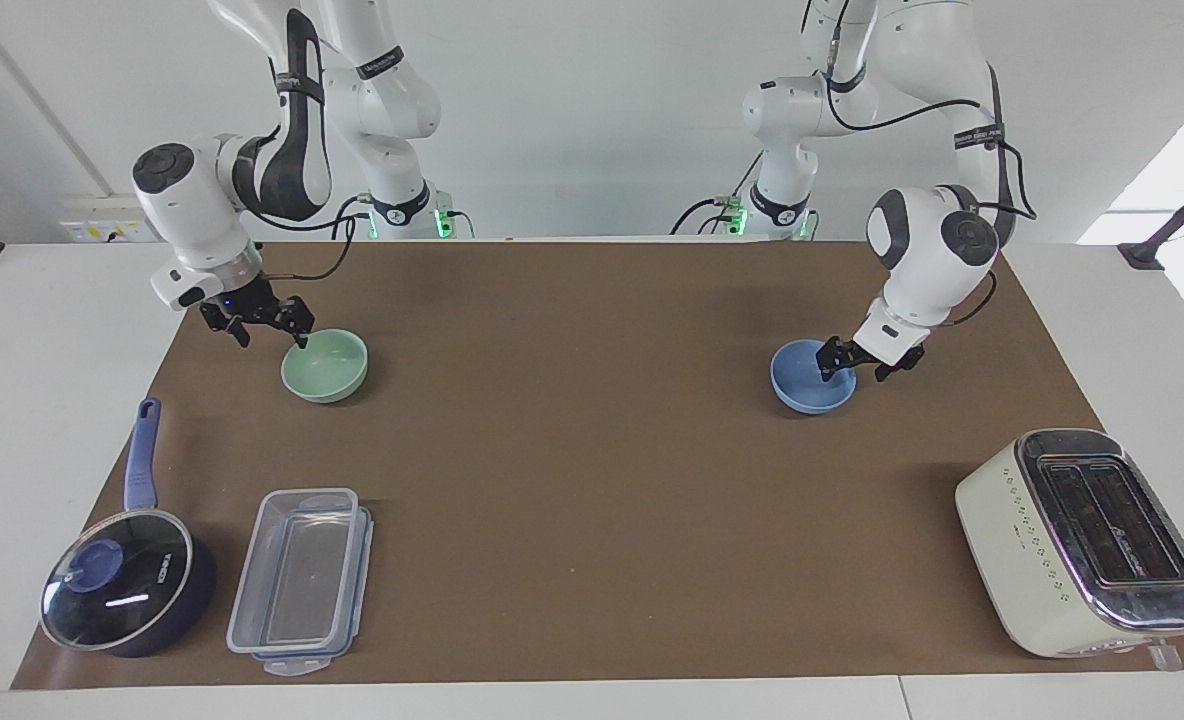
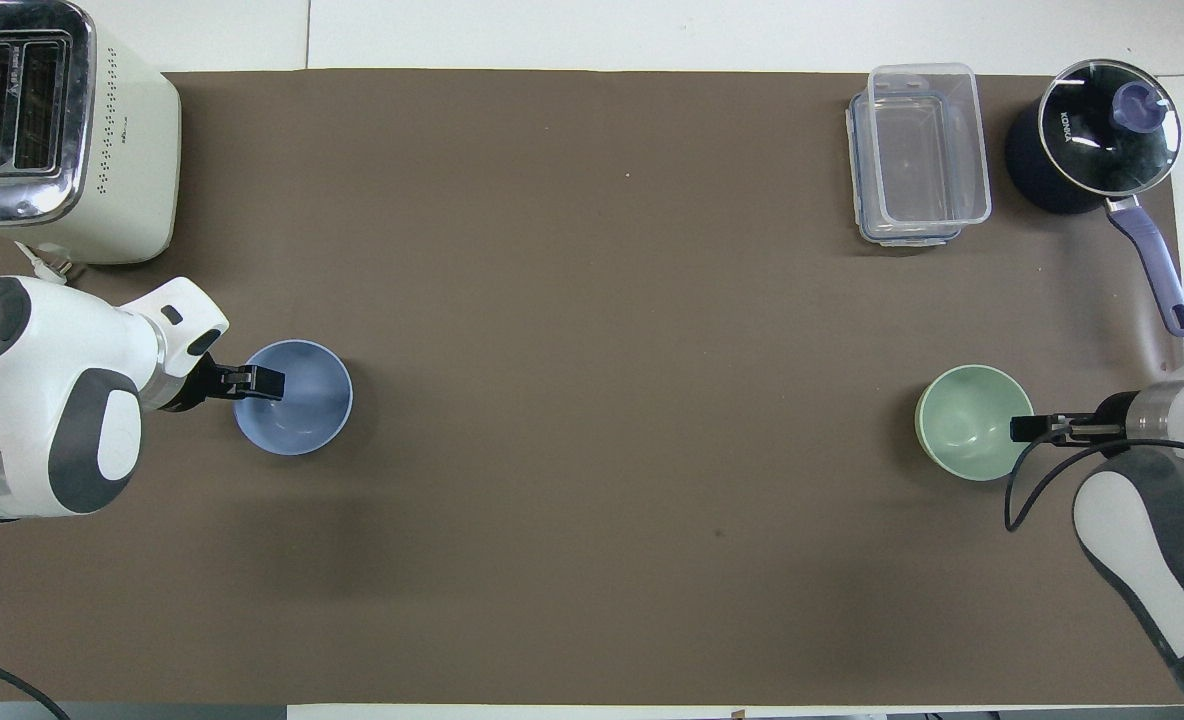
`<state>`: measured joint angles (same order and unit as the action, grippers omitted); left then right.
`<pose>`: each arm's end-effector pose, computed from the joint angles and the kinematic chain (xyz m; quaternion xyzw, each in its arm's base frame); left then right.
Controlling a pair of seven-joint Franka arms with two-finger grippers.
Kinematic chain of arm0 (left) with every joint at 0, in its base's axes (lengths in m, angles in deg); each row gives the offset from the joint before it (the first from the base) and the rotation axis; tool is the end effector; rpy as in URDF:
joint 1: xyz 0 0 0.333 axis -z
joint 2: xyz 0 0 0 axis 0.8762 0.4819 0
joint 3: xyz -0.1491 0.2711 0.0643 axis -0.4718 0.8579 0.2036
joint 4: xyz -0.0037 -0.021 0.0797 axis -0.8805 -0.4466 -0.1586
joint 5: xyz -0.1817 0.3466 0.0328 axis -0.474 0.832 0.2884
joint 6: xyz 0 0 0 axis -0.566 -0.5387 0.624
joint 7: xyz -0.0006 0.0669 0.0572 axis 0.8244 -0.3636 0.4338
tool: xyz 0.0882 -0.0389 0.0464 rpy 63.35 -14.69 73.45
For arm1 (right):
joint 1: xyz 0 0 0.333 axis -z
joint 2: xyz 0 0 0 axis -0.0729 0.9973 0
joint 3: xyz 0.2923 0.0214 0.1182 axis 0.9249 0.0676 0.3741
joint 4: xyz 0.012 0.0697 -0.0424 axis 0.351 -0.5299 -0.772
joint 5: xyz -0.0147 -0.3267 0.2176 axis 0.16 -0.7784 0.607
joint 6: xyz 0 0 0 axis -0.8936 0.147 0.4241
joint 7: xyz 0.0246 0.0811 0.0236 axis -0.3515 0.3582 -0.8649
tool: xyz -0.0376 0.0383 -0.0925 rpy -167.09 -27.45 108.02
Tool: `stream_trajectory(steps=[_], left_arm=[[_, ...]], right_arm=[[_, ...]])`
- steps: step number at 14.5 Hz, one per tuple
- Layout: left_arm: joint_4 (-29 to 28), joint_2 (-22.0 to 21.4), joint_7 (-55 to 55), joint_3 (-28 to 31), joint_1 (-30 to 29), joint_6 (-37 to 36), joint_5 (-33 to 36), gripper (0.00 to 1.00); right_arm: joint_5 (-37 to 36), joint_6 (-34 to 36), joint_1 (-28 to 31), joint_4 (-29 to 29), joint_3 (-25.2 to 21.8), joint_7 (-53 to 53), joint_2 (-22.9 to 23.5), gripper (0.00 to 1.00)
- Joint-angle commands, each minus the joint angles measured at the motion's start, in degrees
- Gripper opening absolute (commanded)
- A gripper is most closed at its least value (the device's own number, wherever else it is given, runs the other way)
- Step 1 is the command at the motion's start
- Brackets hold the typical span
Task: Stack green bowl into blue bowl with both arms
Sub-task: 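Reach the left gripper to the blue bowl while the right gripper reaches the green bowl, then grasp the blue bowl rim with the left gripper and slide it toward the center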
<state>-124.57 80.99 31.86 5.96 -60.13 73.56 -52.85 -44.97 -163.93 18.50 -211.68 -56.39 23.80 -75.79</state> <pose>0.5165 -0.0412 0.3348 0.9985 -0.0413 -0.0305 0.0183 0.4515 -0.1159 0.3511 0.9996 -0.0273 0.0032 0.0069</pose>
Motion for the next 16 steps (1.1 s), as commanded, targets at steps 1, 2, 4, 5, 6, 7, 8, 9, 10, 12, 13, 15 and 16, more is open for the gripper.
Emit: stream_trajectory(steps=[1,2,4,5,6,7,8,9,10,12,13,15,16], left_arm=[[-1.2,-0.9,1.4,0.1,0.7,0.6,-0.9,0.90],[-1.2,-1.0,1.4,0.1,0.9,0.3,-0.9,0.78],[-1.5,-1.1,1.4,0.1,1.9,-0.4,-0.8,0.23],[-1.5,-1.1,1.4,0.1,2.0,-0.5,-0.8,0.00],[-1.5,-1.1,1.5,0.1,2.0,-0.6,-0.8,0.00],[-1.5,-1.1,2.0,0.2,1.9,-0.7,-0.7,0.00],[-1.4,-1.1,2.7,0.2,1.8,-0.7,-0.7,0.00],[-1.0,-1.1,2.9,0.2,1.5,-1.1,-0.7,0.00],[-0.2,-0.8,2.8,0.2,1.6,-1.7,-0.7,0.00],[5.1,1.0,1.1,-0.1,3.0,-4.9,-0.7,0.00],[9.6,2.3,-1.1,-0.2,4.9,-8.2,-0.8,0.00],[19.4,5.7,-6.8,-0.2,10.2,-15.6,-1.2,0.00],[22.0,6.6,-10.4,-0.2,13.2,-17.6,-1.7,0.00]], right_arm=[[0.9,-2.4,0.9,-0.7,0.5,-1.4,1.5,0.92],[0.9,-3.5,0.7,-1.4,0.5,-1.4,1.5,0.88],[0.9,-3.9,0.6,-2.0,0.5,-1.4,1.4,0.48],[0.9,-3.9,0.5,-2.2,0.5,-1.4,1.3,0.18],[0.9,-3.9,0.4,-2.8,0.5,-1.4,1.2,0.00],[0.9,-3.9,0.4,-2.9,0.5,-1.4,1.1,0.00],[0.9,-3.9,0.4,-2.9,0.5,-1.4,1.1,0.00],[0.9,-3.9,0.3,-2.9,0.5,-1.8,1.0,0.00],[0.9,-3.4,0.3,-2.9,0.5,-1.8,1.0,0.00],[0.9,-2.9,0.4,-2.8,0.5,-3.5,0.9,0.00],[0.9,-2.9,0.4,-2.5,0.5,-4.5,0.6,0.00],[0.9,-1.5,0.3,-1.6,0.6,-5.6,-1.2,0.00],[0.9,0.3,0.2,-0.4,0.6,-5.2,-1.9,0.00]])
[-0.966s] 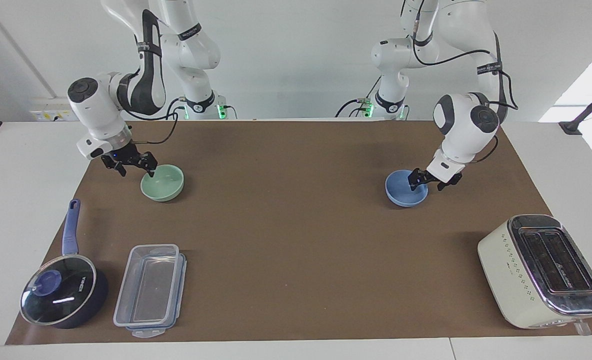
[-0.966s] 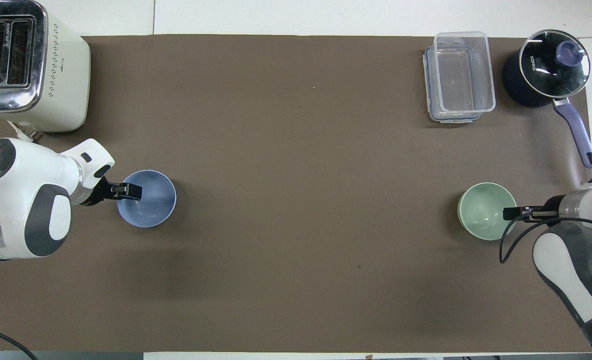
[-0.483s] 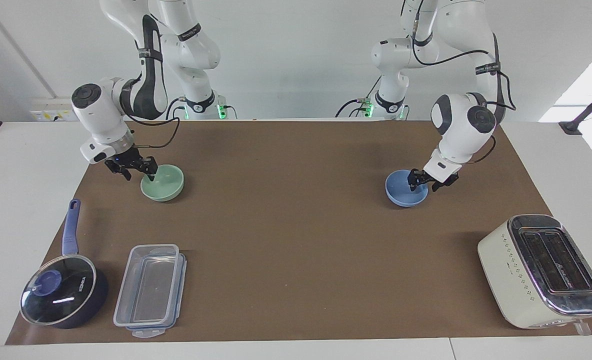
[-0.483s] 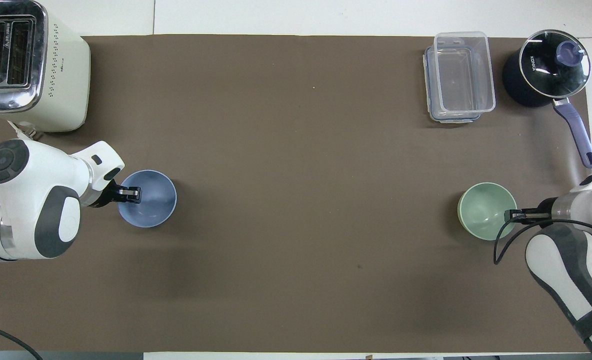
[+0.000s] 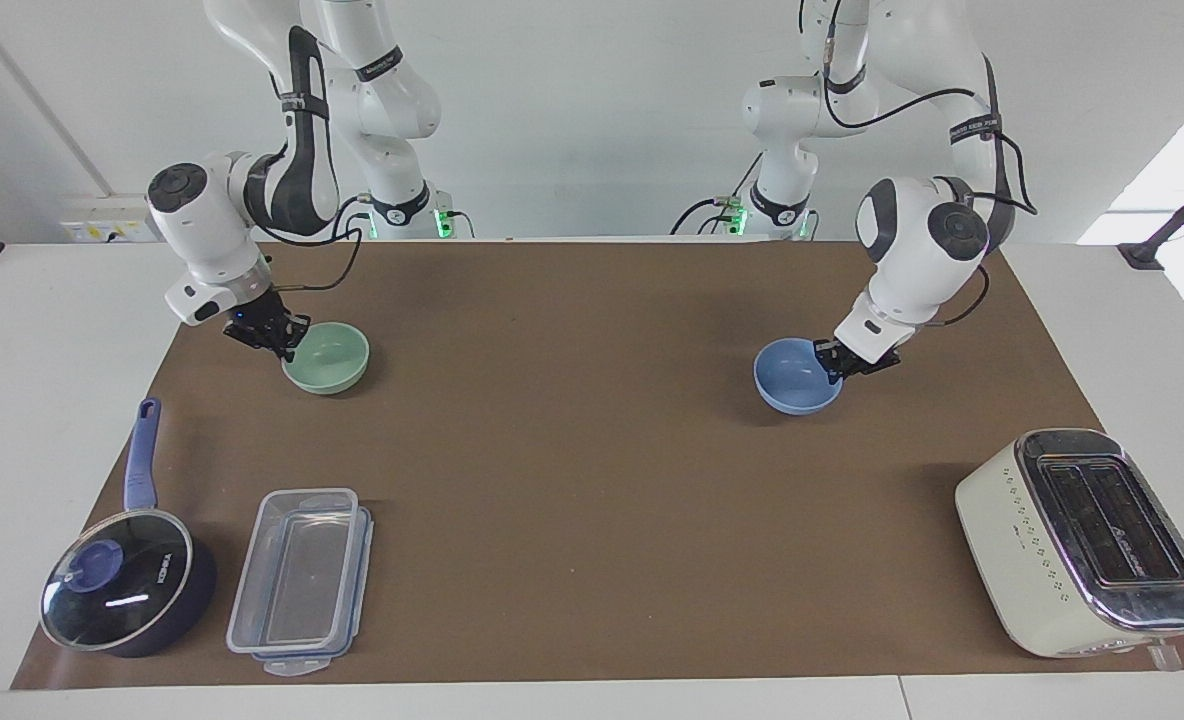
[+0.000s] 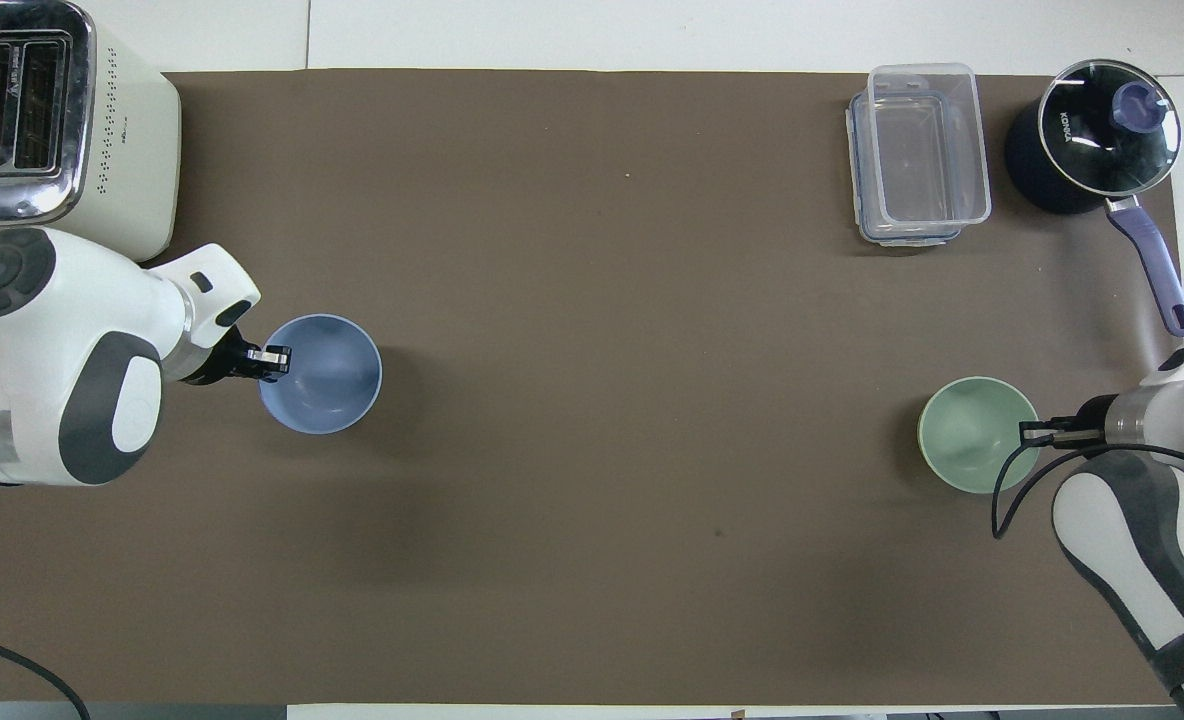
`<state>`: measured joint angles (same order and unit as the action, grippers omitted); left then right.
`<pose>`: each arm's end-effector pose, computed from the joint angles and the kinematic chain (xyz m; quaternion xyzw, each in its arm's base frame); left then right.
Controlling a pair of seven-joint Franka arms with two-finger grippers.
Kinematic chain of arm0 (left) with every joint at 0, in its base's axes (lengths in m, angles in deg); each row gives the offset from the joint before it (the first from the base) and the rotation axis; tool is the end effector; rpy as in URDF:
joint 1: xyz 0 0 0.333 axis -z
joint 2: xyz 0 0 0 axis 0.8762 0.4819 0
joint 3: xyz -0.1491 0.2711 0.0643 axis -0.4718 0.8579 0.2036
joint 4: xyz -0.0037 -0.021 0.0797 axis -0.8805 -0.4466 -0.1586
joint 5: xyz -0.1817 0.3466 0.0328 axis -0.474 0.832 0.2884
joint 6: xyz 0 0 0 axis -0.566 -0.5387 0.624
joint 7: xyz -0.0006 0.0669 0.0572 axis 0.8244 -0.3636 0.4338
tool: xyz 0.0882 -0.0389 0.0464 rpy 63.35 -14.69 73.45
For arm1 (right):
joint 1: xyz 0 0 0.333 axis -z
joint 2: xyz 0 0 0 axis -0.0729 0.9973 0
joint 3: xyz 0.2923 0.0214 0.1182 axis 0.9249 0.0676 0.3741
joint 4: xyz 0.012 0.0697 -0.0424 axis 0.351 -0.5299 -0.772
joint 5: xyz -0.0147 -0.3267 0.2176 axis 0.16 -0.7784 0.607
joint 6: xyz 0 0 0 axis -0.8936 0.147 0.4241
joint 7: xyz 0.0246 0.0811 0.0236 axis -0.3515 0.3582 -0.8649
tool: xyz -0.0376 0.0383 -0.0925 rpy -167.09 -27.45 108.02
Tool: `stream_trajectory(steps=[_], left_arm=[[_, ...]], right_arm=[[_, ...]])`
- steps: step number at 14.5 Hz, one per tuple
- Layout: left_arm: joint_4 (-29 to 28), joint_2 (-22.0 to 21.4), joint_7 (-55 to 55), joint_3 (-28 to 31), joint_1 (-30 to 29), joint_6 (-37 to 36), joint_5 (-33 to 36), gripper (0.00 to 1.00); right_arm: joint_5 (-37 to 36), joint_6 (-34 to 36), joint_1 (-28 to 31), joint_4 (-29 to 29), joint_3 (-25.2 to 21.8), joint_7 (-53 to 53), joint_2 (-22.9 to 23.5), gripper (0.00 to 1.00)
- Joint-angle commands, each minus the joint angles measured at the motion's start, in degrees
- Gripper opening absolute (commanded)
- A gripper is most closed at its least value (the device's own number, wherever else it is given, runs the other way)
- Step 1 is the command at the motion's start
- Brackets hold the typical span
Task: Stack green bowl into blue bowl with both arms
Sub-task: 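Grasp the blue bowl rim with the left gripper and slide it toward the center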
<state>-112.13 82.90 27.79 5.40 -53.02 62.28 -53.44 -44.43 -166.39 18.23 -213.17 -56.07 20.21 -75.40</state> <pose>0.5445 -0.1193 0.3957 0.9962 -0.0737 -0.0397 0.0226 0.4493 -0.1102 0.3408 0.9999 0.0061 0.0087 0.0051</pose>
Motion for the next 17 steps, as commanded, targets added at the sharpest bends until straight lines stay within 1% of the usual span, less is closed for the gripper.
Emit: stream_trajectory(steps=[1,3,5,7,8,10,12,14,16,17], left_arm=[[10.2,5.0,-10.7,0.3,10.2,-5.9,-2.1,0.00],[8.5,4.9,-17.9,0.3,18.1,-3.0,-3.3,0.00],[7.0,6.2,-21.8,0.3,23.2,1.0,-6.1,0.00],[6.5,8.4,-24.6,0.3,26.6,4.8,-7.0,0.00],[6.7,10.0,-25.2,0.3,27.2,6.5,-7.0,0.00],[7.1,12.0,-25.1,0.3,27.3,7.5,-7.2,0.00],[6.7,12.4,-25.2,0.3,28.0,9.3,-8.0,0.00],[6.7,12.5,-25.0,0.3,28.0,9.7,-8.1,0.00],[6.4,12.5,-25.0,0.3,28.0,10.6,-8.1,0.00],[6.3,12.5,-24.9,0.3,28.1,10.7,-8.1,0.86]], right_arm=[[0.4,5.0,0.5,3.0,0.3,-1.0,-2.4,0.00],[0.4,10.0,0.5,7.1,0.7,2.1,-2.6,0.00],[0.3,12.5,-0.5,10.7,0.9,6.9,-2.8,0.00],[0.2,14.2,-2.2,14.1,0.9,9.7,-2.7,0.00],[0.2,15.2,-2.2,15.2,0.9,10.2,-2.7,0.00],[0.2,18.2,-2.2,17.8,1.7,10.6,-2.2,0.00],[0.3,19.2,-2.4,19.4,2.7,10.7,-2.1,0.00],[0.3,19.1,-5.1,20.1,3.4,14.1,-2.1,0.00],[0.4,19.2,-9.9,21.2,3.4,18.9,-1.9,0.00],[0.4,19.2,-12.4,21.6,3.4,22.1,-1.6,0.00]])
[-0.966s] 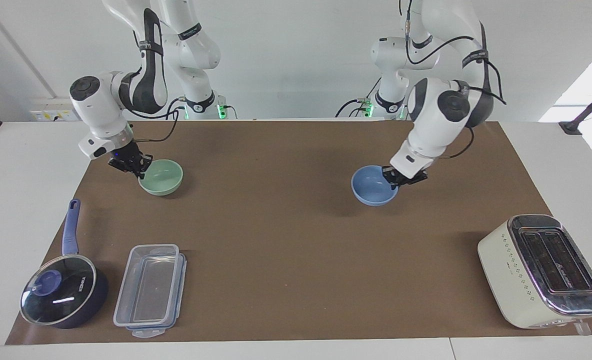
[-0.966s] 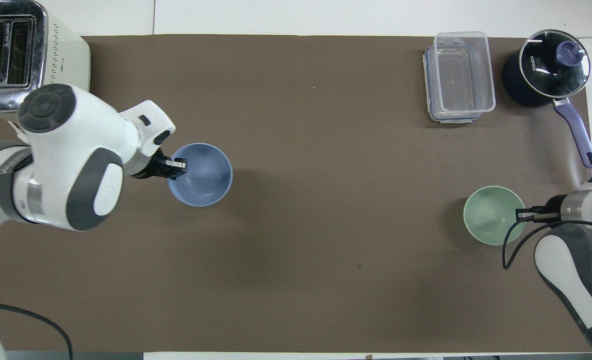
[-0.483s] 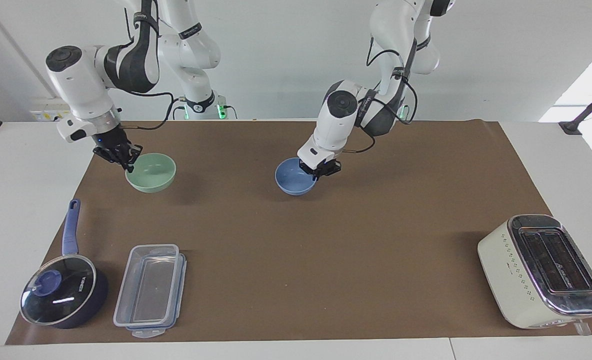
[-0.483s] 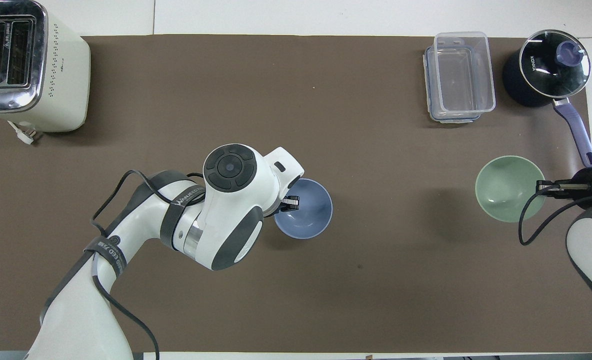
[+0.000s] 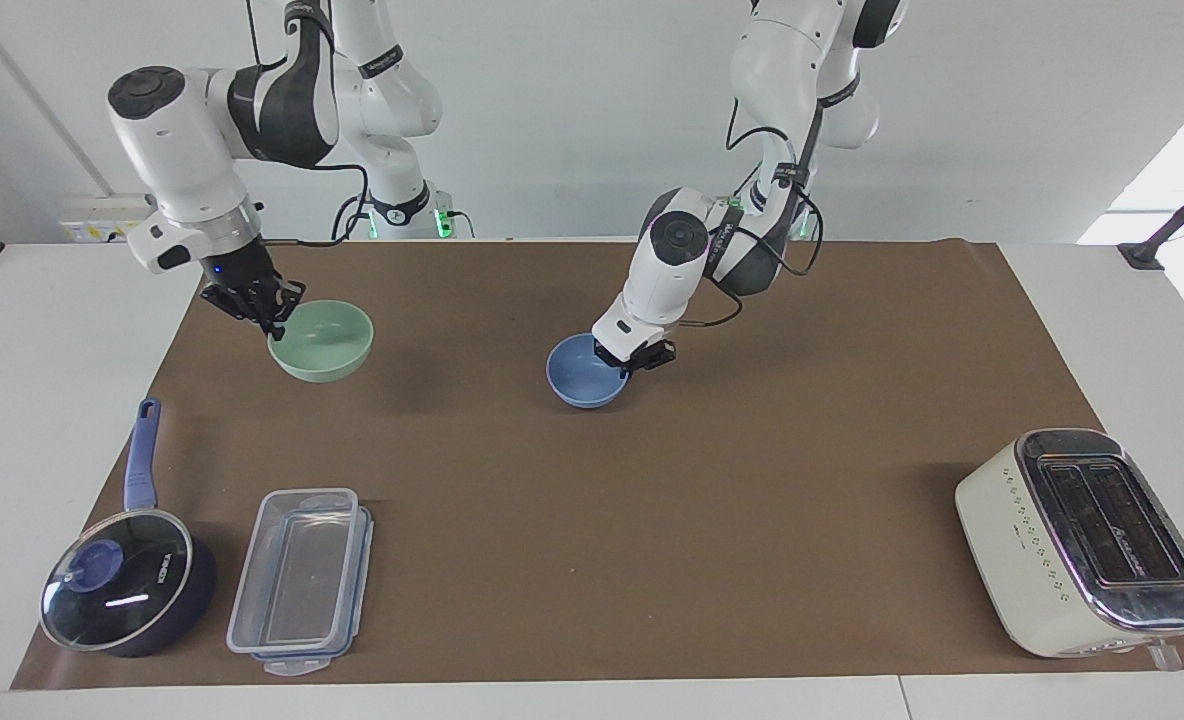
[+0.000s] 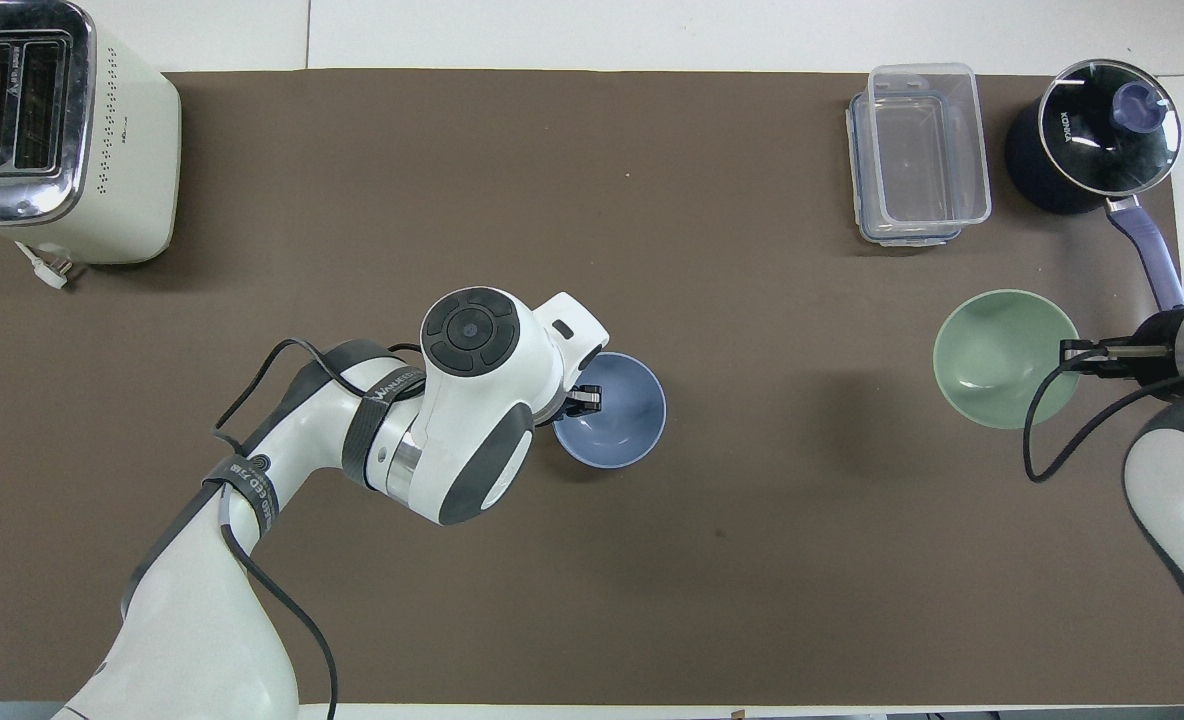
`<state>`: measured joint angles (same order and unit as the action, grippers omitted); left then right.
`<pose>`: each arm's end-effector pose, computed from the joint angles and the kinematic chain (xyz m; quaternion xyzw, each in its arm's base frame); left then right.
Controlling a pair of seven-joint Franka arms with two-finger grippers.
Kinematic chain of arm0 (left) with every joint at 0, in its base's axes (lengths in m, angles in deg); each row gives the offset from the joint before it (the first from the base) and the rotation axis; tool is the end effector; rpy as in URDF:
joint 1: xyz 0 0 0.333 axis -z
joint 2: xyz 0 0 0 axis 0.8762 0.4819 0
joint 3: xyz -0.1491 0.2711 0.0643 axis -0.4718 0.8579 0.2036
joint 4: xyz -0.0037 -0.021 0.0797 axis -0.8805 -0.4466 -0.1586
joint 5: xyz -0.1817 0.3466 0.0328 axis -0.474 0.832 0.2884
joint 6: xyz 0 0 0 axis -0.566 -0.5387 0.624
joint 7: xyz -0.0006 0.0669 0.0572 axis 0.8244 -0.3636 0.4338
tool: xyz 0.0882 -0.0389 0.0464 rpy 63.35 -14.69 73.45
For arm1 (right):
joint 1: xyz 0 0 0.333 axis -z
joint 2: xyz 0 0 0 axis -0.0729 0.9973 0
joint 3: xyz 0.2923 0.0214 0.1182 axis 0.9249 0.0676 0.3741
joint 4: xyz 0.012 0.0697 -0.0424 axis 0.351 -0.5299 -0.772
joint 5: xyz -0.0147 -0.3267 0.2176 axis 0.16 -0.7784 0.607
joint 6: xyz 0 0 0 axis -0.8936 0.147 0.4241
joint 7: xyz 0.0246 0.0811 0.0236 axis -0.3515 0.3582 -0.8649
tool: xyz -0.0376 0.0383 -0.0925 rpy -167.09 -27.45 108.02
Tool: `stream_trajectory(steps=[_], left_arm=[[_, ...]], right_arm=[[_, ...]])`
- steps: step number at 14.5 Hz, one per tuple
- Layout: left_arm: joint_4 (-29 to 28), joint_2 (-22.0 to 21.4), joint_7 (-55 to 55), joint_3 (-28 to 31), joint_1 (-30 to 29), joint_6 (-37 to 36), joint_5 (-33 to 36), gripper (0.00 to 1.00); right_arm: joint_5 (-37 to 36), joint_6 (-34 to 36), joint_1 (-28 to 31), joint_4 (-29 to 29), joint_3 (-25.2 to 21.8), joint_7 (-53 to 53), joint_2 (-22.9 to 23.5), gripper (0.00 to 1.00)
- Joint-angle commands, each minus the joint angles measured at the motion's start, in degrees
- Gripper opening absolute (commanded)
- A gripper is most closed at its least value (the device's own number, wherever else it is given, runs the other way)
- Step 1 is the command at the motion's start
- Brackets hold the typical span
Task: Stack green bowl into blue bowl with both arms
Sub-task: 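Grasp the blue bowl rim with the left gripper and slide it toward the center, then release the blue bowl with the left gripper while the right gripper lifts the green bowl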
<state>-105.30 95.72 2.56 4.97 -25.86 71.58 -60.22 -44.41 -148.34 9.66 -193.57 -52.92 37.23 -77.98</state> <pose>0.4703 -0.3948 0.3319 0.9953 -0.0534 -0.0510 0.0631 0.5102 -0.0174 0.4896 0.9981 -0.0414 0.0455 0.0079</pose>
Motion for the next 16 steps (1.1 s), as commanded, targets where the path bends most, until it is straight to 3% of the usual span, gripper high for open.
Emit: stream_trajectory(steps=[1,5,8,11,13,16], left_arm=[[-0.4,-0.4,0.5,0.8,0.9,1.1,-1.3,1.00],[0.0,-5.1,1.2,0.8,-1.4,-5.1,-1.3,1.00],[1.5,-10.7,6.7,1.0,-9.7,-13.8,-1.3,1.00],[6.3,-12.4,19.6,1.3,-22.3,-24.2,-0.3,1.00],[7.6,-13.8,25.2,1.3,-28.5,-26.4,2.8,1.00],[9.4,-14.6,26.4,1.4,-31.0,-26.9,7.9,1.00]], right_arm=[[0.4,0.9,-6.3,2.1,0.3,8.9,1.0,0.00],[0.5,-1.2,-16.0,2.1,0.3,22.2,1.9,0.00],[5.2,-5.4,-22.1,2.1,0.3,30.4,4.0,0.00],[6.7,-8.9,-26.4,3.6,0.3,34.7,7.8,0.00],[9.3,-8.9,-28.1,6.4,0.3,35.6,11.3,0.00],[10.8,-9.0,-30.1,6.8,0.3,35.5,14.0,0.00]])
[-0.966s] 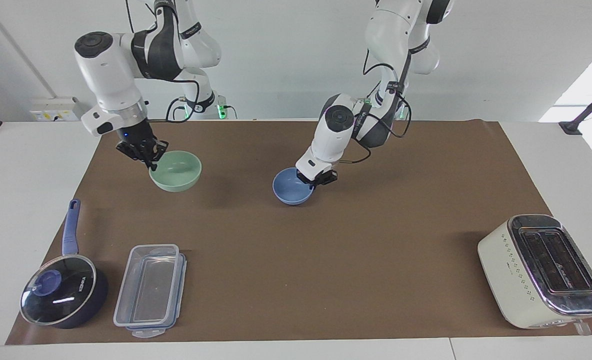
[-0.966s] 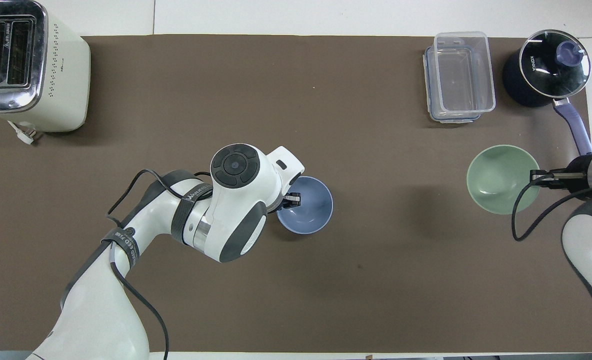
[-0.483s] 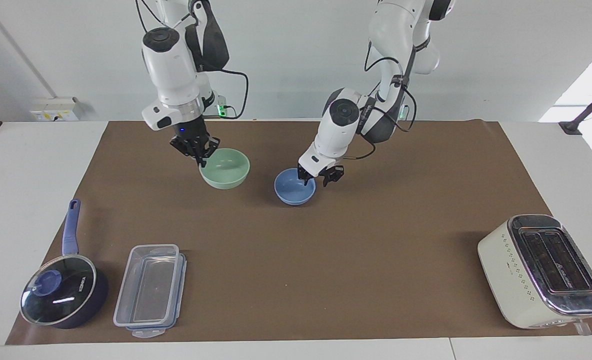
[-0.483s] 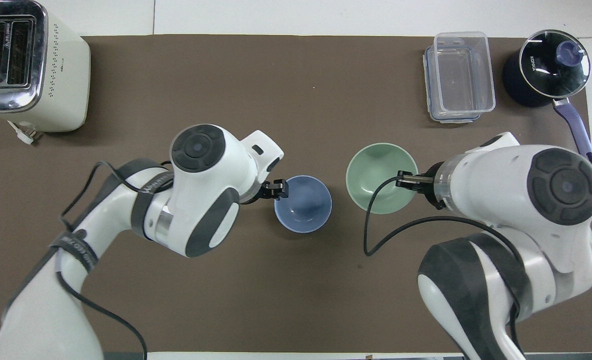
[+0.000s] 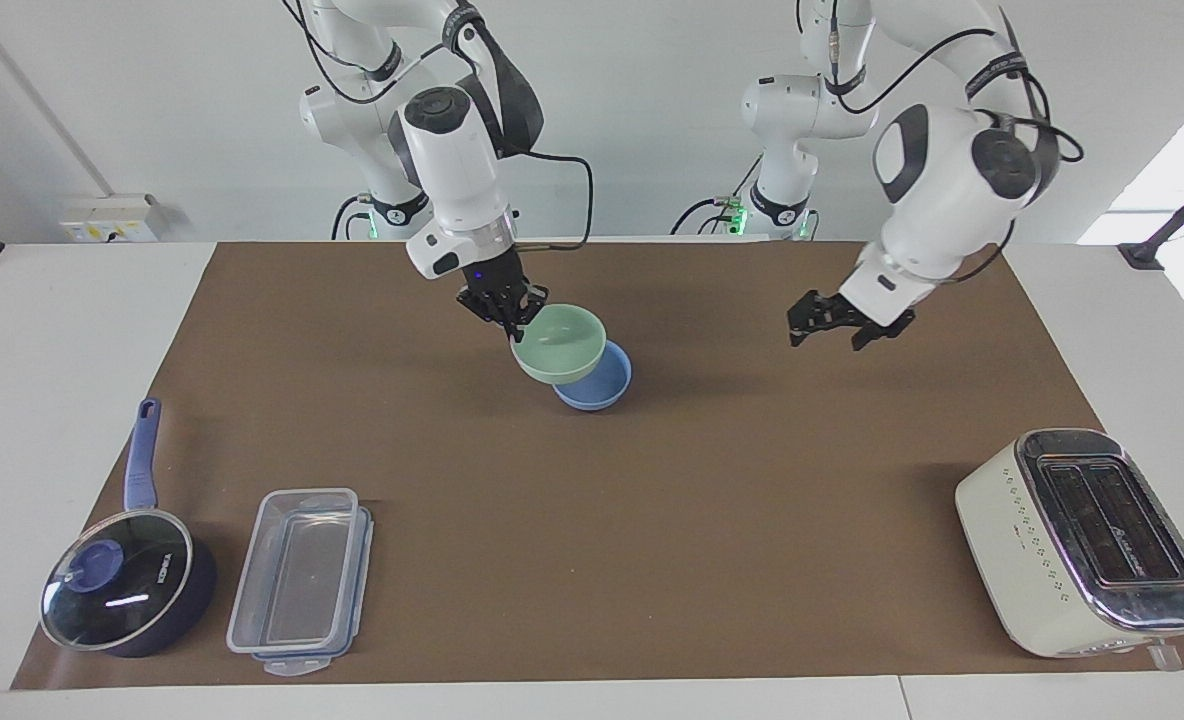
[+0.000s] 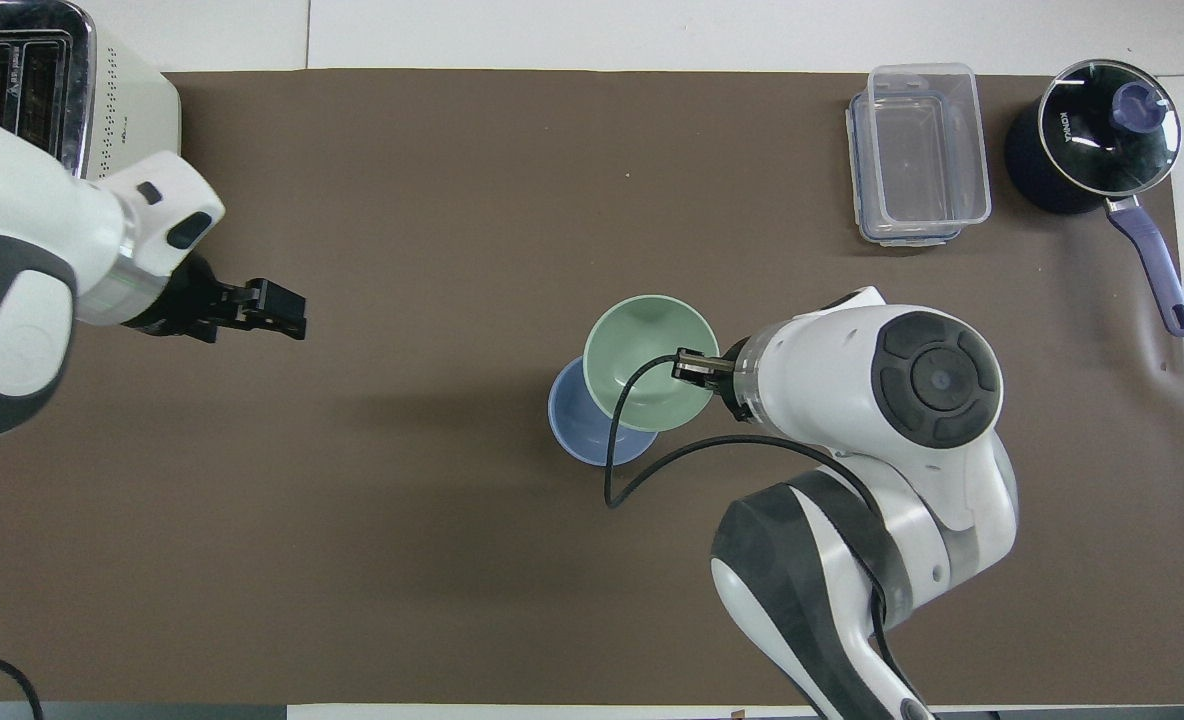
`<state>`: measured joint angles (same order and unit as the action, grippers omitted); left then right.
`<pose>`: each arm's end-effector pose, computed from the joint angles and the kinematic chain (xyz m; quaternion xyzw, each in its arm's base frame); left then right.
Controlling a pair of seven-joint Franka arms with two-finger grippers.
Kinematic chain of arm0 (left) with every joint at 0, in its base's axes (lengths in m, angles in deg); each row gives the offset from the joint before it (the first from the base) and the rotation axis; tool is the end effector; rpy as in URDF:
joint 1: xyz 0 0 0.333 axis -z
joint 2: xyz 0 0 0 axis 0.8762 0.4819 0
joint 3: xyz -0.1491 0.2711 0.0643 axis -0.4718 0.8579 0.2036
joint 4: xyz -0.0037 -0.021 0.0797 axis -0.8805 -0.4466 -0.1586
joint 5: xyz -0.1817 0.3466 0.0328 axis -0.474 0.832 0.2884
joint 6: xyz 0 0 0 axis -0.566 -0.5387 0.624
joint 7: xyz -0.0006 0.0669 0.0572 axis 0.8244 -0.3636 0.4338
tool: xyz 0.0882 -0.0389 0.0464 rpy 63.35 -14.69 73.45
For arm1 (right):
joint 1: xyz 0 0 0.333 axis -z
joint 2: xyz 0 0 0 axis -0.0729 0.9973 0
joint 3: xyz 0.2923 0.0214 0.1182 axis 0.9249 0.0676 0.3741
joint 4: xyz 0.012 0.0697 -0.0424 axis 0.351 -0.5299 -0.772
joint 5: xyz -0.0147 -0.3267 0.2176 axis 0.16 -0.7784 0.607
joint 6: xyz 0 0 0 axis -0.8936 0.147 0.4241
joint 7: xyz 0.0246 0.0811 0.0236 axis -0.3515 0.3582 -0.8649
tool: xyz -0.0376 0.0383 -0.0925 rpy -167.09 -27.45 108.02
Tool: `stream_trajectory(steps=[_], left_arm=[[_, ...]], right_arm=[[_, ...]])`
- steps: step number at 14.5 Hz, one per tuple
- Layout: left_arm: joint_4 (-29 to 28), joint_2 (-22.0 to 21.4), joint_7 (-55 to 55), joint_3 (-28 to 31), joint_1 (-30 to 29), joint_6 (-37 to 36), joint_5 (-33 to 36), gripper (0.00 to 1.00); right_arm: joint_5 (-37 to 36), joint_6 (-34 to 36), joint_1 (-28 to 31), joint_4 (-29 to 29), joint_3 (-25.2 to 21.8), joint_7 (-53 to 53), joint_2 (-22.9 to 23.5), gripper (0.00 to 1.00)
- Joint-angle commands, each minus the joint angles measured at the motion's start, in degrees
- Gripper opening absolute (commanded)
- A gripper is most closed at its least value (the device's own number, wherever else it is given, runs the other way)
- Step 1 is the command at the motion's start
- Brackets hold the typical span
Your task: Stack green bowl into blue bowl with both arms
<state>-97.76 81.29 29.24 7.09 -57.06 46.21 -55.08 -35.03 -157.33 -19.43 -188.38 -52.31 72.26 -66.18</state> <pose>0.5665 -0.0702 0.5055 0.9976 -0.0403 -0.0399 0.0400 0.5026 0.2689 0.4379 -0.9869 0.1310 -0.0194 0.0922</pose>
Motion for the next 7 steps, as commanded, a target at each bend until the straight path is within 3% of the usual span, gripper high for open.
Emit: stream_trajectory(steps=[1,4,7], left_arm=[[3.2,-0.1,-0.3,-0.7,-0.2,-3.4,2.9,1.00],[10.4,-0.1,-0.2,-0.7,-1.3,-11.4,4.5,1.00],[13.4,-1.3,-0.3,-0.7,-1.1,-16.7,6.0,1.00]], right_arm=[[1.5,-0.1,-1.5,1.5,-0.3,0.1,2.9,0.00],[1.5,-0.3,-1.6,-0.2,-0.2,-1.9,3.9,0.00],[1.5,-0.4,-1.9,-1.0,-0.1,-2.6,4.5,0.00]])
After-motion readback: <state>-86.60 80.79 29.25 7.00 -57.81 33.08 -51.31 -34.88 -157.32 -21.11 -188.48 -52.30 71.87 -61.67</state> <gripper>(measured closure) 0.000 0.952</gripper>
